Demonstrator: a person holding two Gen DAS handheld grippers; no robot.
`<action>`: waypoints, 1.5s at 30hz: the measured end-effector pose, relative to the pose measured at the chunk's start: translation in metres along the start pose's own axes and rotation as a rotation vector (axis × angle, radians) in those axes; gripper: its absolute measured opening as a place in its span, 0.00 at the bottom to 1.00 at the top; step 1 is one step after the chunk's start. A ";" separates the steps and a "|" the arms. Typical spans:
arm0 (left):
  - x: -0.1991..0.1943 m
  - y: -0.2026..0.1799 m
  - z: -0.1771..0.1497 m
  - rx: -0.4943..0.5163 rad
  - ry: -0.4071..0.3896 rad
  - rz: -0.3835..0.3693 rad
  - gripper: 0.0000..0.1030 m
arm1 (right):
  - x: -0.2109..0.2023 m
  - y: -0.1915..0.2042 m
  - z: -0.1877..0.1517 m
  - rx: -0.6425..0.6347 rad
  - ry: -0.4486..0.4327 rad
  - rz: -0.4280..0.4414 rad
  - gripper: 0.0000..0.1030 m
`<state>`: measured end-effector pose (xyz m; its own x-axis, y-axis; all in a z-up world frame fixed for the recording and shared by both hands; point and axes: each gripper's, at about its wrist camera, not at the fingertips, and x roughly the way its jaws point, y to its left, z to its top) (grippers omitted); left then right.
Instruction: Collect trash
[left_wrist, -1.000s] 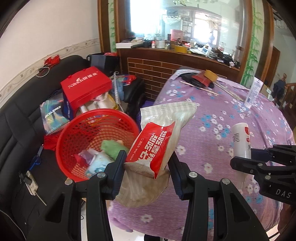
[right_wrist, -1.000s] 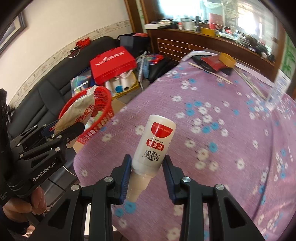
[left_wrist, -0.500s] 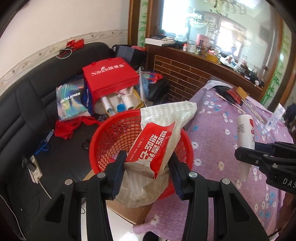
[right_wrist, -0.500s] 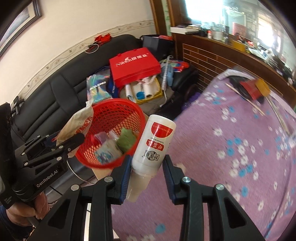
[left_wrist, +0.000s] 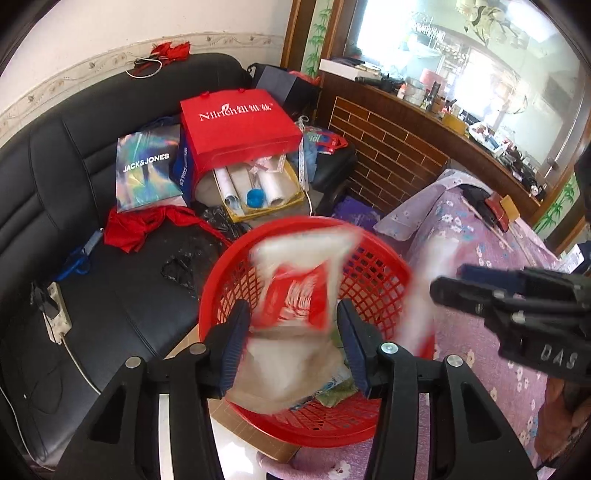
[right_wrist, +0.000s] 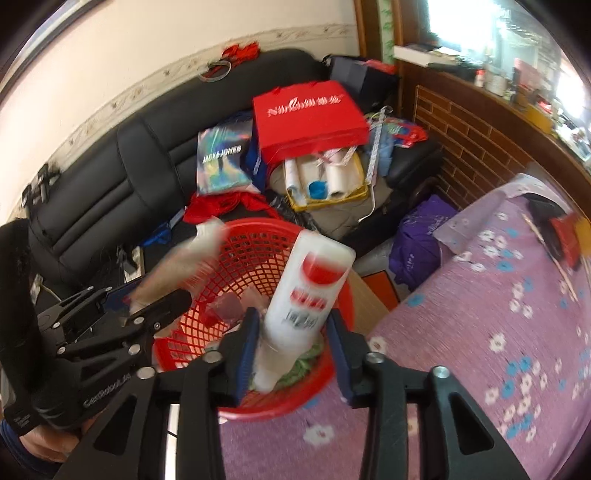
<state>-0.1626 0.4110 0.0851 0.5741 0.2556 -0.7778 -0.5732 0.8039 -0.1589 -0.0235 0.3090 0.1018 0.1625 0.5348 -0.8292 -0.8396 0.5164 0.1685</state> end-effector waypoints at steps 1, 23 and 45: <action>0.000 0.001 0.000 -0.002 -0.001 0.004 0.53 | -0.001 -0.002 0.001 0.009 -0.005 0.004 0.47; -0.126 -0.078 -0.097 0.108 -0.249 0.261 0.98 | -0.126 -0.026 -0.142 0.007 -0.075 -0.211 0.78; -0.153 -0.134 -0.148 0.118 -0.202 0.365 0.98 | -0.185 -0.048 -0.210 -0.016 -0.138 -0.210 0.81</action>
<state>-0.2602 0.1844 0.1356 0.4558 0.6254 -0.6333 -0.6961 0.6939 0.1843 -0.1220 0.0452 0.1351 0.4031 0.5036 -0.7641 -0.7877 0.6160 -0.0095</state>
